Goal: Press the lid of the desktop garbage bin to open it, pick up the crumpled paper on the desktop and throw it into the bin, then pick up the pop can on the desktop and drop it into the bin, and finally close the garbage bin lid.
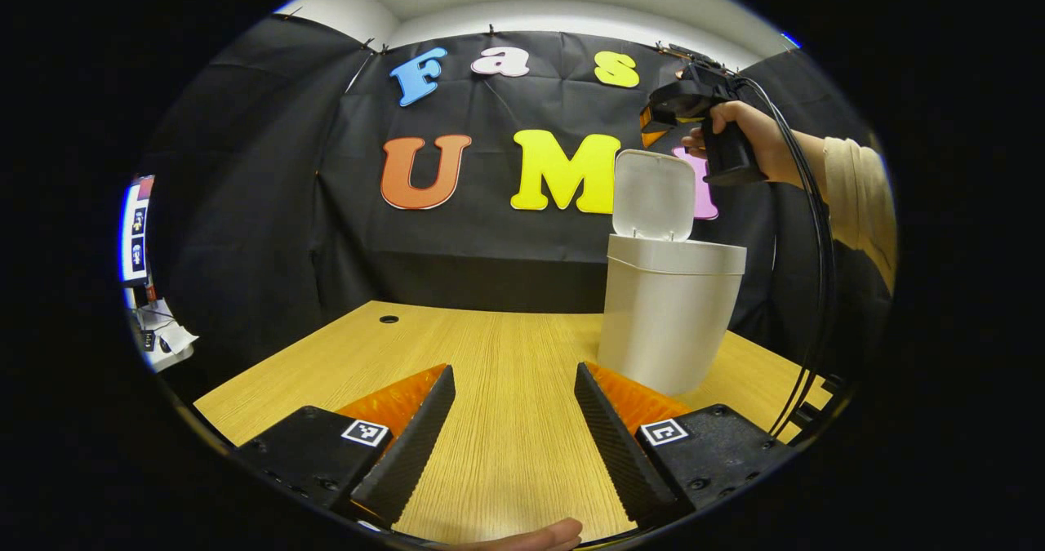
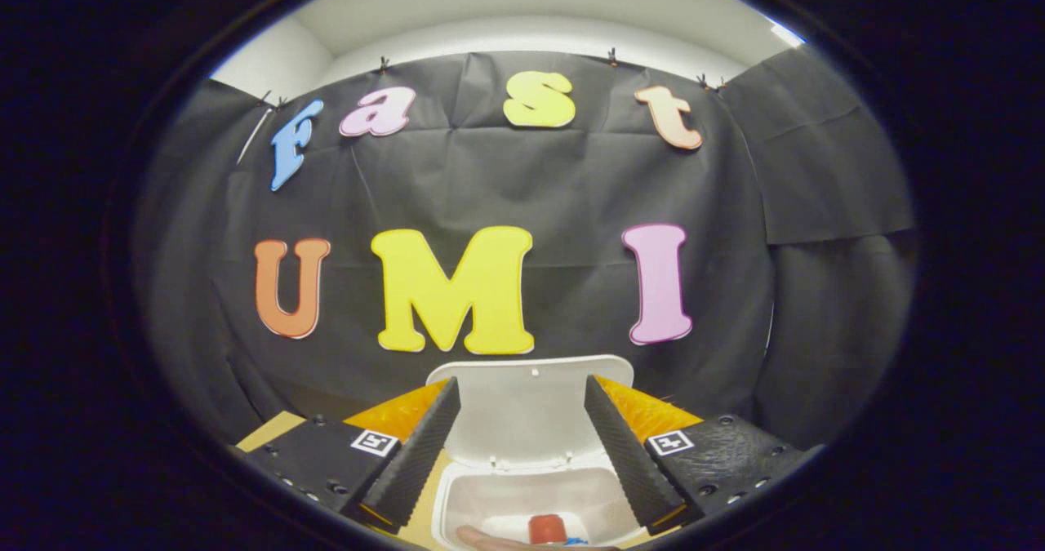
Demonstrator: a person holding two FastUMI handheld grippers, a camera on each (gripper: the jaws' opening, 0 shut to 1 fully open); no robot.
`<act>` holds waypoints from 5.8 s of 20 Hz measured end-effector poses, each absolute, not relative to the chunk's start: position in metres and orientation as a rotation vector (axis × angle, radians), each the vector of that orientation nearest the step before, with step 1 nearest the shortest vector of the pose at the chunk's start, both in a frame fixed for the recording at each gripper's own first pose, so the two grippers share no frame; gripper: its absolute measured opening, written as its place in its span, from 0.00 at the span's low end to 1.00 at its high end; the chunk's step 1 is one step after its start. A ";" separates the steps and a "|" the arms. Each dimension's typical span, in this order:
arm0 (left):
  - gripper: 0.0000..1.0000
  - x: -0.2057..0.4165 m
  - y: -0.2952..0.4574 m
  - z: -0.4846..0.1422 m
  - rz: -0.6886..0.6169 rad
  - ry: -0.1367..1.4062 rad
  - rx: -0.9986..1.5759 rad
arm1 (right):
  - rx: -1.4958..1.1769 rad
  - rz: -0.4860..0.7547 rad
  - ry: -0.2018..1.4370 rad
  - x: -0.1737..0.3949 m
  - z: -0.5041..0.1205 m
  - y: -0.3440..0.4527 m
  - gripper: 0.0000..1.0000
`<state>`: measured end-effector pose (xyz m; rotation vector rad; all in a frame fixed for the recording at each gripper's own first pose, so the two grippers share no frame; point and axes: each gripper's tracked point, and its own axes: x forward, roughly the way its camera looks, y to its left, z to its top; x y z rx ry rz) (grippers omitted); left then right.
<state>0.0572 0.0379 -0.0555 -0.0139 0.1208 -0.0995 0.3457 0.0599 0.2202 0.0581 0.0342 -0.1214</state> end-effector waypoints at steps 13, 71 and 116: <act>0.96 0.058 0.013 -0.055 -0.157 0.081 0.060 | 0.147 -0.086 -0.078 0.398 0.240 0.054 0.95; 0.96 0.062 -0.009 -0.065 -0.168 0.111 0.059 | -0.075 -0.103 0.689 0.275 0.054 0.046 0.95; 0.95 0.009 -0.031 -0.010 -0.044 -0.026 0.095 | -0.023 -0.027 -0.069 -0.039 0.038 -0.061 0.95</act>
